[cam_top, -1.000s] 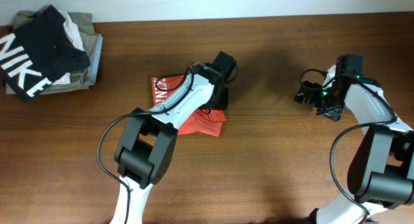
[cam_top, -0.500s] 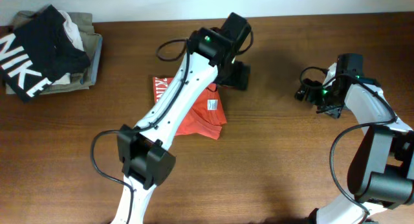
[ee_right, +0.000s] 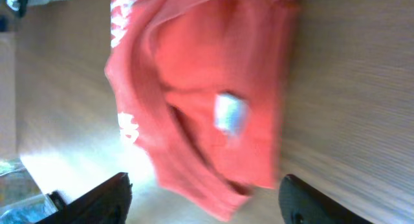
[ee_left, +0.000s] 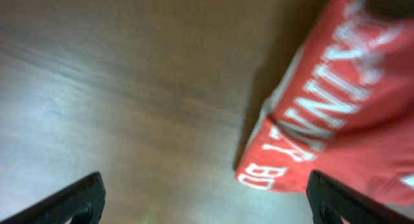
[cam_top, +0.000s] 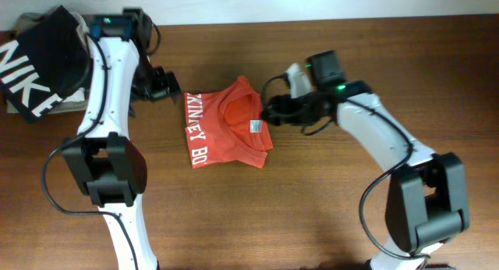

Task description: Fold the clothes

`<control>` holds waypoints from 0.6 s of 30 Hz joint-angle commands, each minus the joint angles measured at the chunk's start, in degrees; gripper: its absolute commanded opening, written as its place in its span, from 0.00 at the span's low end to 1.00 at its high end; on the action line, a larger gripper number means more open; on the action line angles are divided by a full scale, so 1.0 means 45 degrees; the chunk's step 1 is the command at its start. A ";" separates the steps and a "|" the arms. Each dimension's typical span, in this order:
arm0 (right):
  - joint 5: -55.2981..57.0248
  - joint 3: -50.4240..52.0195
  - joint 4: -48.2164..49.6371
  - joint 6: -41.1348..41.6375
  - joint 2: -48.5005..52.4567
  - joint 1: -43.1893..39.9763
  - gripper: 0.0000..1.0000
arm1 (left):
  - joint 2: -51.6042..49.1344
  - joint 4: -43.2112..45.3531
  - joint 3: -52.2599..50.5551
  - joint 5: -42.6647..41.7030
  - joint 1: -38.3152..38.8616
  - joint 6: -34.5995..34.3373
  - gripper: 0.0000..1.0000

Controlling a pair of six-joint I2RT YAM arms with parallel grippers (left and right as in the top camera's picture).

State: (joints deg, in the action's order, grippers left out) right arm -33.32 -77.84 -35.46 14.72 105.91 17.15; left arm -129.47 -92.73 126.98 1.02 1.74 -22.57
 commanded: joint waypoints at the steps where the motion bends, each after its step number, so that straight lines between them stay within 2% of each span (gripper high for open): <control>1: 0.1073 -0.0189 0.0287 0.0602 0.0345 0.0554 0.65 | -0.0044 0.1384 -0.2676 -0.0486 0.0049 -0.0107 0.99; 2: 0.1039 -0.0194 0.0442 0.0534 0.0573 0.0665 0.61 | -0.0039 0.2045 -0.3502 -0.0767 0.0049 0.0058 0.99; 5: 0.0495 -0.0189 0.1049 0.0452 0.1535 0.0699 0.57 | -0.0039 0.3138 -0.4969 -0.1039 0.0049 0.0083 0.99; 7: -0.0452 -0.0189 0.1758 0.0461 0.2234 0.0738 0.57 | -0.0039 0.3487 -0.5105 -0.1039 0.0053 0.0083 0.99; 10: -0.0452 -0.0189 0.2234 0.0520 0.3055 0.0879 0.57 | -0.0044 0.3759 -0.5105 -0.1039 0.0053 0.0078 0.99; 15: -0.0345 -0.0189 0.2555 0.0515 0.3147 0.0879 0.56 | -0.0039 0.3847 -0.5105 -0.1035 0.0053 0.0083 0.99; 17: -0.0063 -0.0194 0.2506 0.0670 0.3147 0.0874 0.44 | -0.0044 0.3842 -0.5105 -0.1035 0.0053 0.0083 0.99; 18: 0.0194 -0.0199 0.2458 0.1137 0.3138 0.0787 0.22 | -0.0044 0.3847 -0.5105 -0.1035 0.0053 0.0078 0.99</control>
State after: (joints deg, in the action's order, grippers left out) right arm -33.91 -78.00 -24.18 17.37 119.77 20.51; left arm -130.15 -75.57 104.27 -2.85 1.91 -22.50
